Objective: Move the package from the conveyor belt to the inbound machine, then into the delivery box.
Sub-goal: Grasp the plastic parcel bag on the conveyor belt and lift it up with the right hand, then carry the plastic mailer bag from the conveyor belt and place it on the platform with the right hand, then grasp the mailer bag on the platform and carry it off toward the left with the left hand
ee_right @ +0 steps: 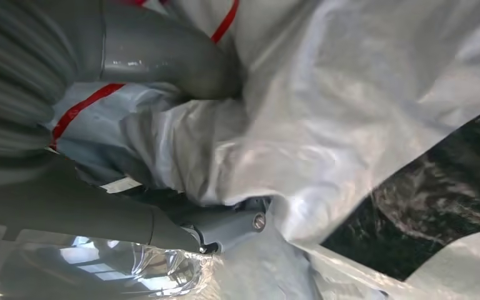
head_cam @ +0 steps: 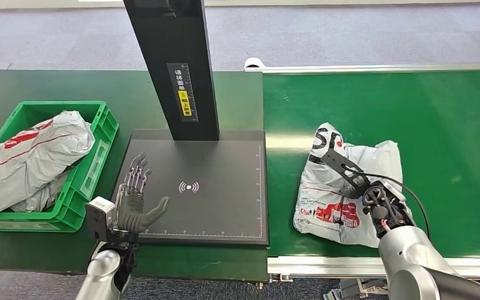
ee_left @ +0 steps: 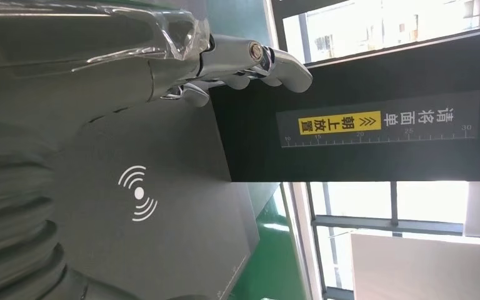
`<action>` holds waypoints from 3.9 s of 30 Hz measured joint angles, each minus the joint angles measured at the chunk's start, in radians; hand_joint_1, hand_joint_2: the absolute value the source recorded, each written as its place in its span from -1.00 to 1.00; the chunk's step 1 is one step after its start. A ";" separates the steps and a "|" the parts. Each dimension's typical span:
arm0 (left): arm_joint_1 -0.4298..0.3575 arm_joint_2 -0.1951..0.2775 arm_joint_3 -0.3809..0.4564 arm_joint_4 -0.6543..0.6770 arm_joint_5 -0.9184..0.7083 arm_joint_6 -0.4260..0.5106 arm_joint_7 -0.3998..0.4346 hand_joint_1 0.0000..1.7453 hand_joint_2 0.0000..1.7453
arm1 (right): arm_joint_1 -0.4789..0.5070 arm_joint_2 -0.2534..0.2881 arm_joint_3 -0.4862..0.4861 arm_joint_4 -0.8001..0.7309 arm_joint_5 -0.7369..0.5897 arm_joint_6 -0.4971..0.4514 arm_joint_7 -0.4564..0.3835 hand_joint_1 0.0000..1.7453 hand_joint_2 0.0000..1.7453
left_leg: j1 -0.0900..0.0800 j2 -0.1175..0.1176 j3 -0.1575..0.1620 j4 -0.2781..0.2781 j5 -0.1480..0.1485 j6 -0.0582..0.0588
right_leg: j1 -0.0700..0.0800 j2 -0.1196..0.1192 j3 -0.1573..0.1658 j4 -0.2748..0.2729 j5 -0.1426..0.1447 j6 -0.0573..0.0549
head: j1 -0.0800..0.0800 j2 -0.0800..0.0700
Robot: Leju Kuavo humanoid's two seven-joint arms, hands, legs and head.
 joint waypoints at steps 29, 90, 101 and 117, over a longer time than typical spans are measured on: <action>0.110 -0.019 0.006 -0.260 -0.037 0.250 -0.032 -1.00 1.00 | 0.177 0.184 0.118 -0.580 -0.306 -0.560 -0.786 1.00 1.00 | 0.000 0.001 0.000 0.000 0.000 0.000 | 0.000 0.000 -0.001 0.000 0.000 0.000 | 0.000 0.000; 0.028 0.034 -0.221 -0.043 -0.050 0.028 0.100 -1.00 1.00 | 0.227 0.274 0.554 -0.444 -0.849 -0.312 -0.821 -1.00 1.00 | 0.000 0.001 0.000 0.000 0.000 0.000 | 0.000 0.001 -0.001 0.000 0.000 0.000 | 0.000 0.000; -0.095 0.066 -0.403 0.151 -0.476 0.144 0.339 0.50 1.00 | 0.227 0.253 0.486 -0.445 -0.935 -0.320 -0.806 -1.00 1.00 | 0.000 0.000 0.001 0.000 0.000 0.000 | 0.000 0.000 0.001 0.000 0.000 0.000 | 0.000 0.000; -0.140 0.047 -0.352 0.229 -0.291 0.214 0.119 1.00 1.00 | 0.228 0.228 0.474 -0.444 -0.970 -0.333 -0.791 -1.00 1.00 | 0.000 0.000 0.004 0.000 0.000 0.000 | 0.000 0.000 0.003 0.000 0.000 0.000 | 0.000 0.000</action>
